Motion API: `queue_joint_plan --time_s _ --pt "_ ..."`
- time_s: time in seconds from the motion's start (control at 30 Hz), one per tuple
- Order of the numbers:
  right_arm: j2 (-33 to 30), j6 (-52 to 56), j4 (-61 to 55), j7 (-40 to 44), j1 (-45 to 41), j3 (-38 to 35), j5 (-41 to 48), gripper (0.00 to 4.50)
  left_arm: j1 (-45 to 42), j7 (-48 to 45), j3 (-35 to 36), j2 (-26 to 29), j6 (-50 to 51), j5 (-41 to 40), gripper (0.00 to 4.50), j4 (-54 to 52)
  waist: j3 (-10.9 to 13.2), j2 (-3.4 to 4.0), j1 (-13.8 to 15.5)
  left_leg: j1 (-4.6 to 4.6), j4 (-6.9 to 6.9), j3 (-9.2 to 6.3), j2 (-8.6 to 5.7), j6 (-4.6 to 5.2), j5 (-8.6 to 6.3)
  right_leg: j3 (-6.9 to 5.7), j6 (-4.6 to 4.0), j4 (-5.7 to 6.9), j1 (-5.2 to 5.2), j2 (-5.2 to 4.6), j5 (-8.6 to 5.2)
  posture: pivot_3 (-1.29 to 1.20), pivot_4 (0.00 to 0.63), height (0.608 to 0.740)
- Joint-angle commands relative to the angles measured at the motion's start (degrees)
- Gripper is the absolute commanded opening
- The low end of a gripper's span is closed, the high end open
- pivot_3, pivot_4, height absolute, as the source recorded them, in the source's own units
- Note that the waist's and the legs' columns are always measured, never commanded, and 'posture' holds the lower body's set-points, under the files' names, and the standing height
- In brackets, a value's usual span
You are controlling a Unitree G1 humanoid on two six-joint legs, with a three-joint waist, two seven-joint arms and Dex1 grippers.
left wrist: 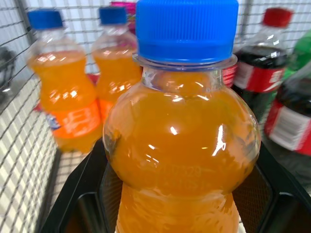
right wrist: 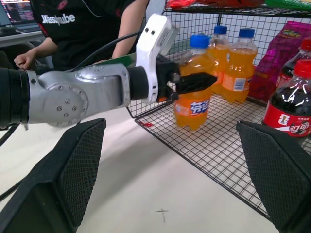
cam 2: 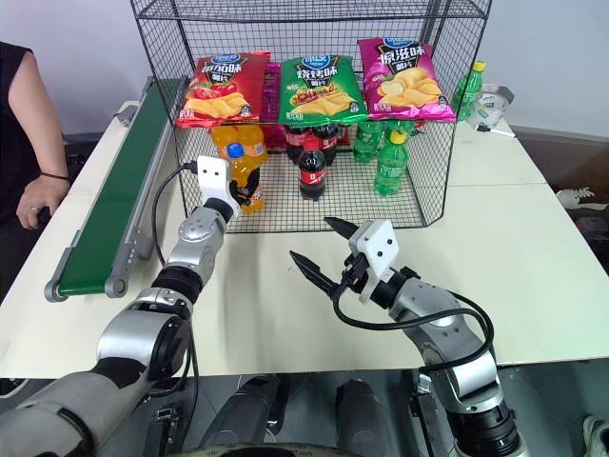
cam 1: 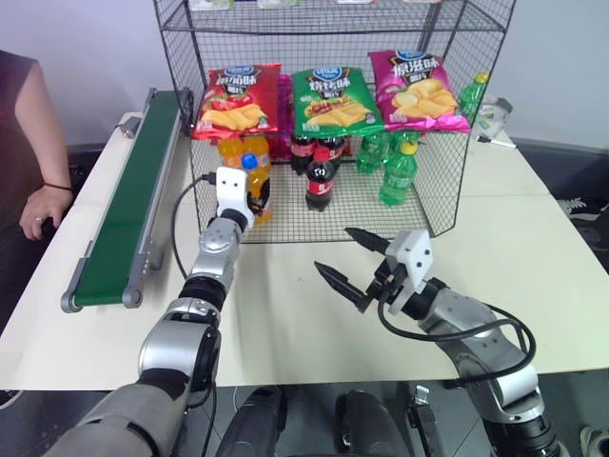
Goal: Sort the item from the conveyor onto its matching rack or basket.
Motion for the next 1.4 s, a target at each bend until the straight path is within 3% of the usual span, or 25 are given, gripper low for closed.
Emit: queue_joint_plan --time_s 0.03,0.1,0.23,0.27,0.57,0.97,1.2,1.4 --pt "0.5 -0.7 -3.1 -0.7 -1.1 0.0 -0.3 4.5 -3.6 1.2 1.7 0.0 -3.6 0.4 2.49 1.7 0.0 0.0 0.1 0.0 0.01 0.0 0.0 0.0 0.0 0.0 0.0 0.01 0.0 0.0 0.0 0.0 0.15 0.74" --pt "0.6 -0.8 -2.9 -0.9 -1.5 0.2 -0.4 4.5 -3.9 0.2 2.5 -0.3 -3.3 -0.2 2.49 2.9 0.0 -0.01 0.2 0.0 0.03 0.0 0.0 0.0 0.0 0.0 0.01 0.04 0.01 0.01 0.0 0.0 0.15 0.74" --pt "0.7 -0.7 -2.6 -0.9 -2.0 0.5 -0.6 4.5 -4.0 -0.8 4.0 -0.5 -3.1 -0.8 4.42 3.4 0.0 -0.01 0.2 0.0 0.06 0.0 -0.02 0.0 0.0 -0.01 0.01 0.05 0.03 0.01 0.01 0.0 0.15 0.74" --pt "0.8 -0.6 -2.7 -0.9 -2.1 0.5 -0.5 4.5 -3.8 -1.4 4.1 -0.4 -3.2 -0.8 4.47 3.2 0.0 -0.01 0.1 0.0 0.06 0.0 -0.02 0.0 0.0 -0.01 0.01 0.05 0.02 0.01 0.01 0.0 0.15 0.74" --pt "0.7 0.4 -3.6 -0.6 -2.5 0.6 0.0 4.5 1.4 -5.4 5.3 -0.4 -1.4 -2.3 4.47 -5.0 0.0 0.0 0.1 0.02 0.05 0.0 -0.01 0.0 0.0 0.0 0.01 0.1 0.02 0.02 0.01 0.0 0.15 0.74" --pt "1.1 0.6 -2.4 0.5 -3.2 1.0 0.1 4.5 16.8 -6.4 3.0 2.5 18.0 -3.2 4.47 -38.3 0.0 0.02 -0.1 0.03 0.06 -0.01 0.0 -0.01 0.01 0.03 0.0 0.13 0.01 0.03 0.01 0.0 0.15 0.74" --pt "1.2 -0.6 -1.2 1.5 -2.6 0.9 -0.4 4.5 26.7 -14.2 2.4 9.2 35.2 -9.5 4.47 -60.7 0.0 0.04 -0.2 0.05 0.05 -0.02 0.03 -0.02 0.01 0.06 -0.01 0.13 0.02 0.01 0.0 0.0 0.15 0.74" --pt "0.7 -1.0 -1.9 2.0 -0.8 0.3 0.0 4.5 35.0 -21.0 9.1 21.2 47.2 -17.2 4.47 -73.4 0.0 0.08 -0.3 0.08 -0.02 -0.02 0.08 -0.03 0.0 0.1 -0.04 0.13 -0.02 -0.05 -0.01 0.0 0.15 0.74"
